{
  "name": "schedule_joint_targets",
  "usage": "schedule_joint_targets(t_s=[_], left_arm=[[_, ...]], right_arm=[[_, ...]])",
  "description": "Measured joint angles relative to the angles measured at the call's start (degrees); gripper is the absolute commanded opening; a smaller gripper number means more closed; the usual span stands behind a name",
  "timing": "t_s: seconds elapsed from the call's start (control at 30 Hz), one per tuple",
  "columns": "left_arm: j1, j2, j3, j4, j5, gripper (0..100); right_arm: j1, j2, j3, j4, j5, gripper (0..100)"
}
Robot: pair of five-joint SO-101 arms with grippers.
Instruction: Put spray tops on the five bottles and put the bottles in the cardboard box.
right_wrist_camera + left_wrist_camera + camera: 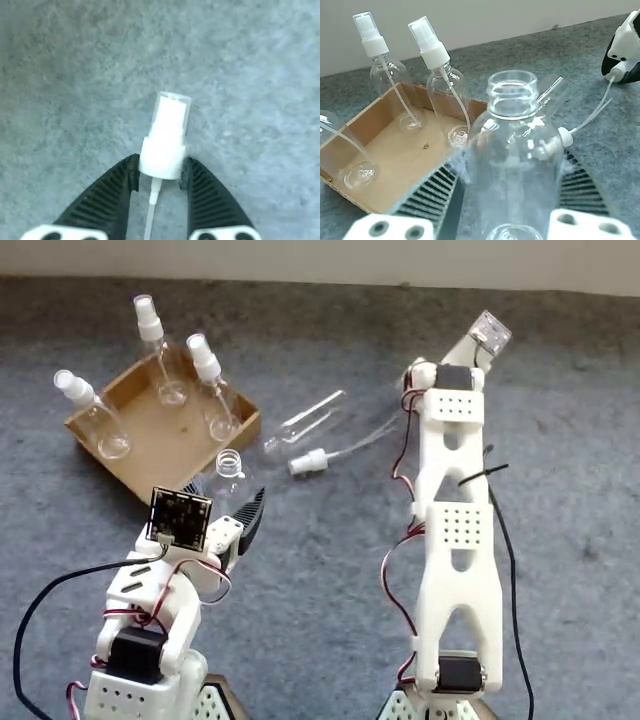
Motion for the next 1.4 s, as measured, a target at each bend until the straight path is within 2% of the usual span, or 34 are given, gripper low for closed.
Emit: schedule_joint_targets(t_s=[0.2, 0.57, 0.73, 0.97, 1.4], left_arm=[[0.0, 0.0, 0.0, 0.0, 0.0, 16], [0.0, 0.0, 0.0, 0.0, 0.0, 16], [0.0, 0.0, 0.18, 0.0, 0.0, 16], [-0.09, 0.0, 2.99, -2.73, 0.0, 16], [0.0, 0.0, 3.08, -3.52, 0.0, 16]], right_arm=[[0.09, -0.09, -8.0, 7.12, 9.93, 4.4], [0.09, -8.53, -8.35, 19.08, 22.33, 4.8], [0.09, -15.74, -8.44, 23.74, 25.32, 4.8], [0.35, -25.76, -8.44, 24.26, 29.36, 4.8], [0.26, -47.38, -9.05, 24.26, 29.63, 4.8]])
